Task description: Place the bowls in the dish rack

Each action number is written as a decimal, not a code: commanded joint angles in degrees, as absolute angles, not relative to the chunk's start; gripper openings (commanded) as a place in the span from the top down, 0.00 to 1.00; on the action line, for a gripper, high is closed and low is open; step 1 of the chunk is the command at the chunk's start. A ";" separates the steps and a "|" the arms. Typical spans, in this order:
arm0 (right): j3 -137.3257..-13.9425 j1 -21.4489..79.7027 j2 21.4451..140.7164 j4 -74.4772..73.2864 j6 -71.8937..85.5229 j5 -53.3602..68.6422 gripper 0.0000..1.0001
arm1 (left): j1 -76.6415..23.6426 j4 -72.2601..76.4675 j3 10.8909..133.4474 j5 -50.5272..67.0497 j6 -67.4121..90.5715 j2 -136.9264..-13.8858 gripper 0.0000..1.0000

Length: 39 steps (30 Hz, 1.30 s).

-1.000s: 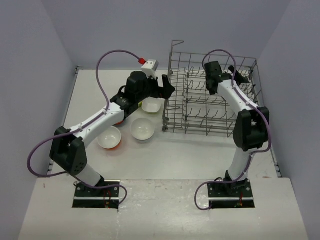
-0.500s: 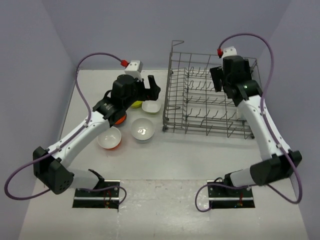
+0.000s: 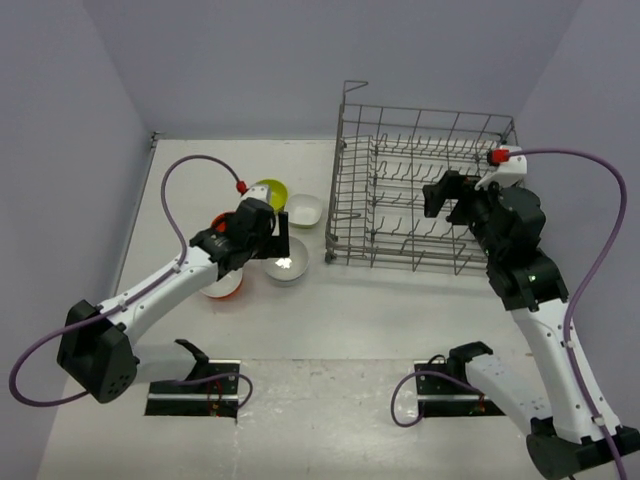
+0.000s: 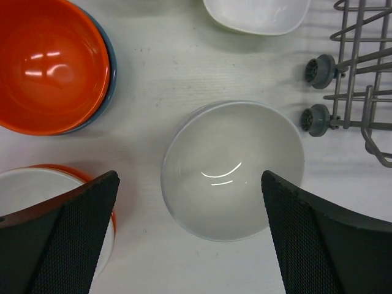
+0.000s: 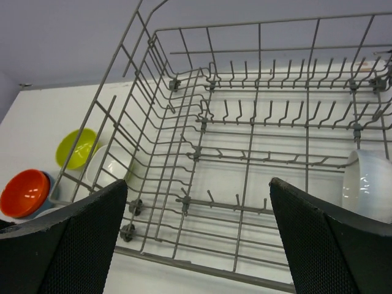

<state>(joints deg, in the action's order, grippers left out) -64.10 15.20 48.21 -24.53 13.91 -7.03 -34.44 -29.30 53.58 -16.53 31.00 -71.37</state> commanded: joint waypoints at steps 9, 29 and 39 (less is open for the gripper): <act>-61.79 15.20 46.15 -28.21 18.11 -4.04 0.01 | -34.01 -29.00 50.98 -21.36 35.51 -77.34 0.18; -60.64 15.12 43.42 -28.65 17.58 -5.10 0.01 | -34.01 -28.65 52.29 -22.85 37.97 -79.98 1.00; -59.85 15.12 43.42 -27.16 14.68 3.86 0.01 | -34.19 -28.65 55.19 -23.55 38.24 -69.63 1.00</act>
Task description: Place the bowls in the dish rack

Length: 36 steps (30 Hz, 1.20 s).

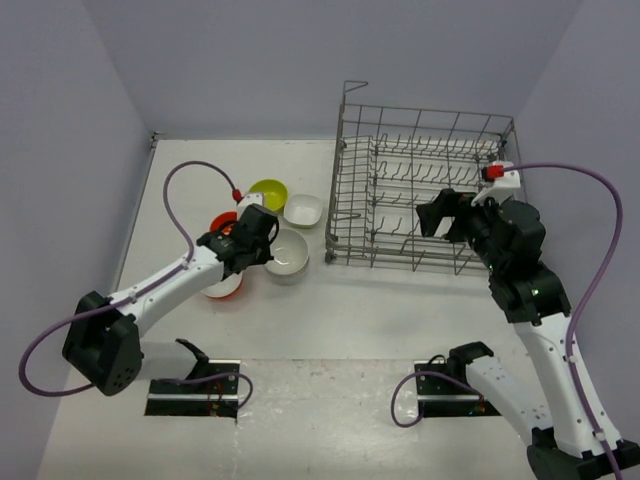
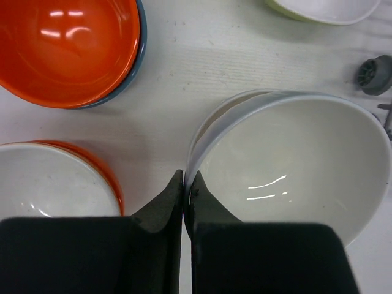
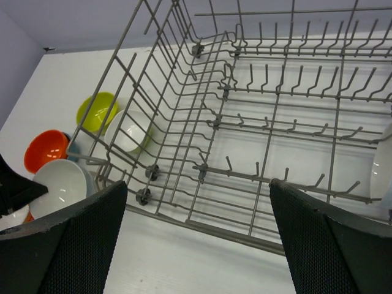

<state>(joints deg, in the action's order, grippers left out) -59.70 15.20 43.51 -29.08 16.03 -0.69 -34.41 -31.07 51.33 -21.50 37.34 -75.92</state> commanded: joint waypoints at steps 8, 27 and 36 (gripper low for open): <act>-60.99 15.29 44.38 -27.68 12.66 13.52 0.01 | -34.10 -28.39 55.28 -23.90 36.04 -57.68 1.00; -97.54 50.96 84.71 -28.91 13.37 -14.84 0.01 | -35.15 -27.78 68.90 -30.23 37.53 -60.11 1.00; -111.09 52.82 99.57 -38.76 13.54 -23.55 0.10 | -36.21 -24.79 70.23 -31.64 40.17 -61.44 1.00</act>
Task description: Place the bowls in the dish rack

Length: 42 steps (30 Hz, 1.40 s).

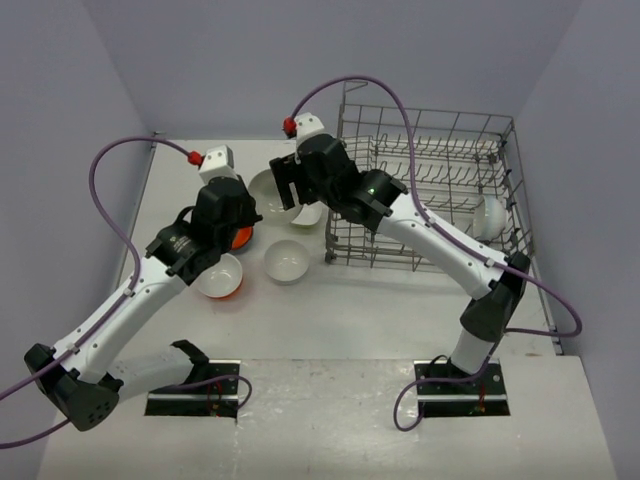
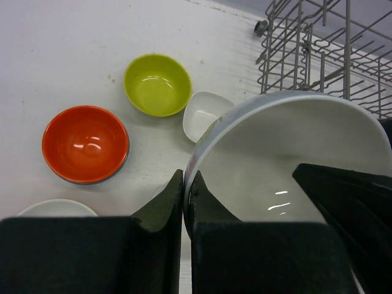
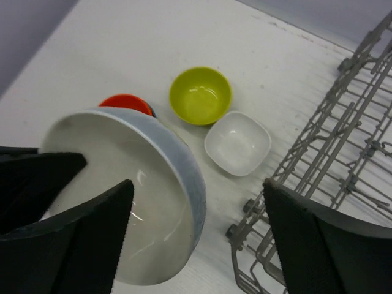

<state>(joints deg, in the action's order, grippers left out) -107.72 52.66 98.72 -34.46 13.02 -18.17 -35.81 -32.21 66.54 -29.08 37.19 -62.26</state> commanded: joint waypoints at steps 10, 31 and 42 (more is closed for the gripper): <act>-110.39 53.79 100.72 -40.16 14.59 -26.45 0.62 | -36.83 -21.97 69.96 -31.03 41.57 -63.10 1.00; -111.18 54.05 97.48 -40.70 8.56 -46.66 1.00 | -39.81 -15.30 70.58 -23.91 39.38 -67.24 0.00; -102.93 40.36 84.64 -52.02 1.85 -54.84 1.00 | -39.90 -8.44 69.34 -14.68 32.26 -71.18 0.00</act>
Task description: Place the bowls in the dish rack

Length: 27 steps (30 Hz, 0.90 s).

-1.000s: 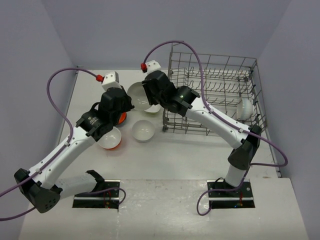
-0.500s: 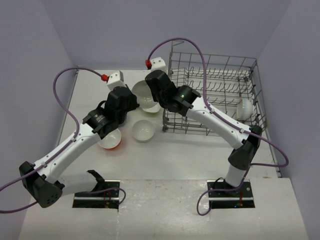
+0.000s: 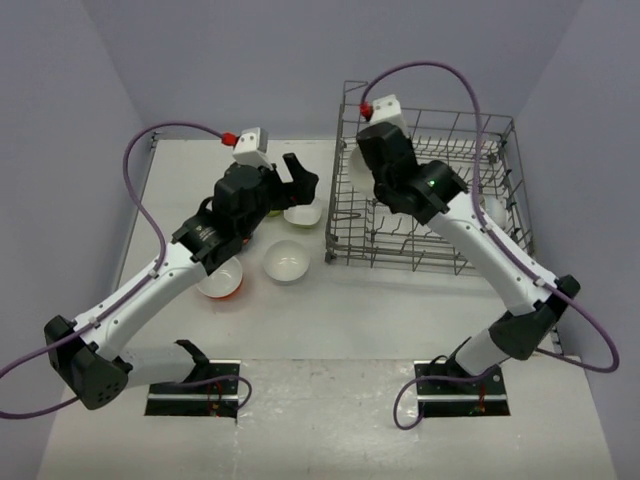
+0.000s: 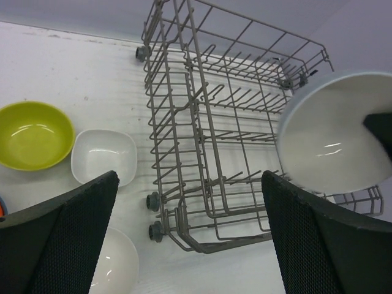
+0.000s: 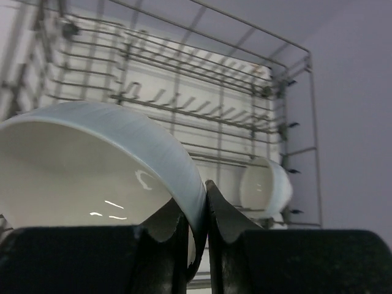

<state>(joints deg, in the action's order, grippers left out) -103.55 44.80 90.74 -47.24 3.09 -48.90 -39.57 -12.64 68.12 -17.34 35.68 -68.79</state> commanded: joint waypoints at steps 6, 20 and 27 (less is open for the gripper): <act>-91.94 32.44 82.62 -54.23 -8.87 -68.81 1.00 | -39.90 -4.75 70.05 -8.36 30.24 -77.68 0.00; -82.18 20.39 88.68 -54.05 -19.34 -76.20 1.00 | -39.90 1.41 73.21 -3.25 29.62 -88.15 0.22; -87.18 17.14 98.16 -54.32 -19.77 -76.20 1.00 | -39.90 1.32 72.34 -3.69 29.27 -89.65 0.39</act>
